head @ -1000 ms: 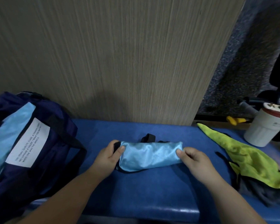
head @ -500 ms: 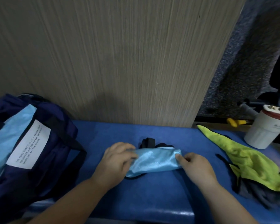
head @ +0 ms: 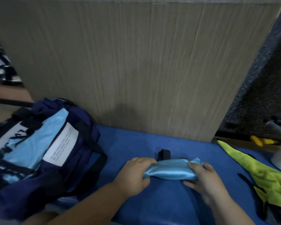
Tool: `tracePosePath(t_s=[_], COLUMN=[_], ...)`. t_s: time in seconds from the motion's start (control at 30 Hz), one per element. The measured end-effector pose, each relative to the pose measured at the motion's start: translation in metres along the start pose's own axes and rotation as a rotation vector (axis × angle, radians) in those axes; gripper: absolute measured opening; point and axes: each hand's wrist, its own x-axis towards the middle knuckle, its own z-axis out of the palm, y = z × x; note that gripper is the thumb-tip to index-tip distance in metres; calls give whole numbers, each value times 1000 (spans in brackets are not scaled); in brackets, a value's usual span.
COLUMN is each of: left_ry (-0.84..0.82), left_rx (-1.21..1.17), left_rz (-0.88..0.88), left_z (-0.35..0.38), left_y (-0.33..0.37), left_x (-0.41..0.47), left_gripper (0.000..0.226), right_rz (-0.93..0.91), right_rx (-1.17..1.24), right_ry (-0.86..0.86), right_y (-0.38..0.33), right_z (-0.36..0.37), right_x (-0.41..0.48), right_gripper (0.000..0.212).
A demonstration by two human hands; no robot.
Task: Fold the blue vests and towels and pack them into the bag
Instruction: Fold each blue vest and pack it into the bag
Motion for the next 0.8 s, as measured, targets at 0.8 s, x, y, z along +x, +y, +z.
tracePosePath(t_s=[0.8], left_ry=[500], left_rx=[219], left_rz=[17], left_z=[-239], left_y=[-94], left_x=[-125], left_gripper=[42], right_rz=[-45], right_rx=[336], right_ry=[-353], right_y=[-77], right_z=[300], right_x=[-54], right_gripper=[12])
